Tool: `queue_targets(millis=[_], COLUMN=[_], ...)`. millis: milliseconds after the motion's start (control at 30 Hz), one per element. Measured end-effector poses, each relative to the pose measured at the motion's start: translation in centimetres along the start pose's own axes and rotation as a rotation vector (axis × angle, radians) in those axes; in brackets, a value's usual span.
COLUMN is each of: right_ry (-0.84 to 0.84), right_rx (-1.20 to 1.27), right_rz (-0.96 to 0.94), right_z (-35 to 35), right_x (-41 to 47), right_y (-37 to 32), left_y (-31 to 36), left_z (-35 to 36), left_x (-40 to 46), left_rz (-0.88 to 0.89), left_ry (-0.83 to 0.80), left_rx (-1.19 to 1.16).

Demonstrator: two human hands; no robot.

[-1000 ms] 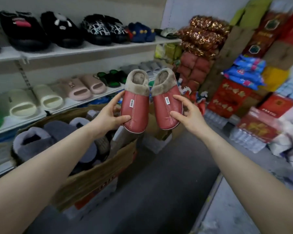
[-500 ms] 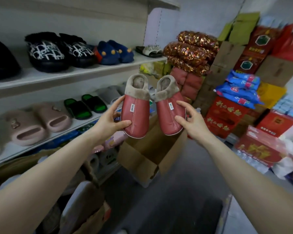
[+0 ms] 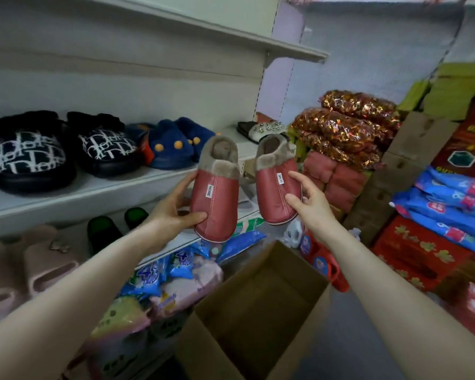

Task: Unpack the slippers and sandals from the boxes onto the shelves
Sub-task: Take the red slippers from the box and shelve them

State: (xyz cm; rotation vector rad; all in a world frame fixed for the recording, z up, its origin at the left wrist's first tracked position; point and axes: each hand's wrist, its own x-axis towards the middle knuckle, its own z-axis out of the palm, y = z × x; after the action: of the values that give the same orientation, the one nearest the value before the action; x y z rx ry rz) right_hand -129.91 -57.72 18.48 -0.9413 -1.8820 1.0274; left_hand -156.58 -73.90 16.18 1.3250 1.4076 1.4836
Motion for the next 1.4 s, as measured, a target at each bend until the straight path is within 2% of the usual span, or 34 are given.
queue_targets(millis=[167,333,467,567,633,800,900,1000,1067,1100,1167,1233,1267,1333,1400], right_ry=[-0.083,-0.224,-0.299,-0.261,-0.24,-0.416,-0.426,-0.438,-0.499,-0.524,-0.543,-0.542,-0.535,-0.525,-0.524], right_rx=[0.039,0.212,0.143,-0.089,-0.308,-0.539,-0.582,-0.581,-0.554,-0.539,-0.522,-0.528,-0.539,-0.571,-0.615], right_rz=[-0.049,0.039,0.074,-0.046,-0.209,-0.602,-0.627,-0.621,-0.598,-0.589,-0.58,-0.6,-0.616,-0.643,-0.664], right_z=[-1.4,-2.4,-2.4,-1.6,-1.4,-1.8,-1.2,-0.7,-0.9,-1.2,-1.9,-2.5,-2.6,-2.5,-2.1], right_x=[10.4,21.0,27.8,31.3,31.8,31.1,32.0,32.4,32.8,33.0,33.3,33.3,33.3,33.3,33.4], right_y=[3.8,8.0,9.9,10.3,10.4,11.5,12.3,11.9,11.5,11.2,11.1,11.1,11.2,11.3,11.1], left_y=[-0.3,-1.3,-1.3,-1.0,-1.0,-0.9,-1.4,-2.2,-2.7,-2.7,-2.6,-2.7,-2.5,-3.2,-3.9], left_z=[2.2,5.5,8.1,9.4,10.1,12.0,12.9,12.9,12.6,12.8,13.8,14.9,15.3,15.0,14.4], left_x=[6.9,13.2,16.9,18.9,20.0,23.6,25.9,27.8,28.6,28.7,28.1,27.2,26.9,26.9,27.5], left_rz=[0.041,0.06,0.061,0.047,0.034,-0.042,-0.101,-0.181,-0.243,-0.272,-0.282,-0.115,-0.005,0.145,0.127], left_ry=[0.113,0.28,0.415,0.479,0.5,0.541,0.59,0.739,0.837,0.858,0.881,0.89,0.85,0.698,0.581], left_rx=[0.02,0.008,0.067,0.113,0.155,0.092,-0.003,-0.01,0.106,0.259,0.689,1.11,1.259,1.399,1.444])
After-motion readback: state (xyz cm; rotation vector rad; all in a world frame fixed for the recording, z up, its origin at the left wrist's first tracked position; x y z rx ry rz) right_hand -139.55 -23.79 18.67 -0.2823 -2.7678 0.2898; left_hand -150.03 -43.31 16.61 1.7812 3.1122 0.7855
